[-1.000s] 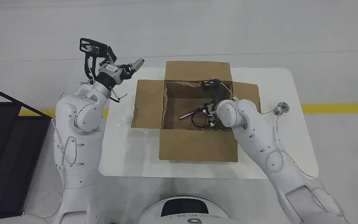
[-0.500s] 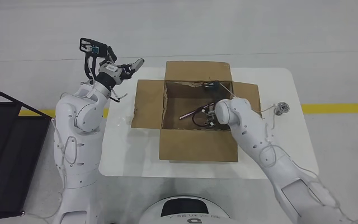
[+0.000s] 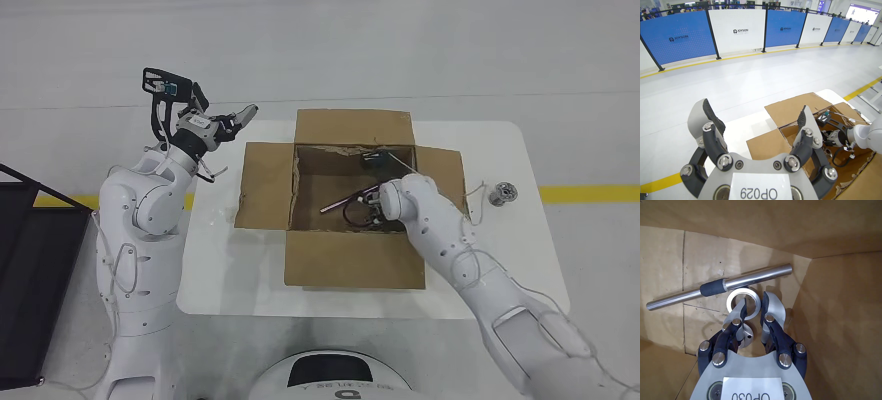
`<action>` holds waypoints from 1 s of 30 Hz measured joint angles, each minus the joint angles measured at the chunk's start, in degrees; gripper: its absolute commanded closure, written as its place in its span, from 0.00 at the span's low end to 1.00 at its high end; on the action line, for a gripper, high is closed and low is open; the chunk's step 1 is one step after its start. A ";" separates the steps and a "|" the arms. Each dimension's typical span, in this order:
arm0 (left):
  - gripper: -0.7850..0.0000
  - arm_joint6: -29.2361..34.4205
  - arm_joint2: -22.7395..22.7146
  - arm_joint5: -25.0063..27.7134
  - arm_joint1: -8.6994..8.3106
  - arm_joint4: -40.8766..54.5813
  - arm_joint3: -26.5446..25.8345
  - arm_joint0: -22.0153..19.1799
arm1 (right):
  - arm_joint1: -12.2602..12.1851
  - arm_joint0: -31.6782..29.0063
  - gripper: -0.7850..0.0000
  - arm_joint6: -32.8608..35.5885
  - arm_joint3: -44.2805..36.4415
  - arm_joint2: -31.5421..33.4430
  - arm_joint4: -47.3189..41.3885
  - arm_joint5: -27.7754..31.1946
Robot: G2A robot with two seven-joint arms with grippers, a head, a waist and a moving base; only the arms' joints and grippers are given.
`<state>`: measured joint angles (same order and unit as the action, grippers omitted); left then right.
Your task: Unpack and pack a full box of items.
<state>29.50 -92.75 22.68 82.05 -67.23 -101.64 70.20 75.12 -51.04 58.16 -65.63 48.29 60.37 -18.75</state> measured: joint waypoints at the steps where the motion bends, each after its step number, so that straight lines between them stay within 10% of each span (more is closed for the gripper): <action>1: 0.00 0.00 0.00 0.00 0.00 0.00 0.00 0.00 | 0.20 0.30 0.87 0.01 0.63 -0.42 0.51 -0.36; 3: 0.00 0.00 0.00 0.00 0.00 0.00 0.00 0.00 | 0.68 0.77 1.00 0.18 1.41 -1.37 1.33 -1.16; 13: 0.00 0.00 0.00 0.00 0.00 0.00 0.00 0.00 | -0.78 -5.37 1.00 -2.64 -12.87 3.61 3.43 -1.05; 24: 0.00 0.00 0.00 0.00 0.00 0.00 0.00 0.00 | -6.27 -37.48 1.00 -20.42 -56.74 28.61 0.01 11.40; 30: 0.00 0.00 0.00 0.00 0.00 0.00 0.00 0.00 | -6.57 -55.79 1.00 -35.47 -66.62 44.27 -2.81 7.31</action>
<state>29.50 -92.75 22.68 82.05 -67.23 -101.64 70.20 68.55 -106.83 22.69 -132.26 92.56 57.56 -11.44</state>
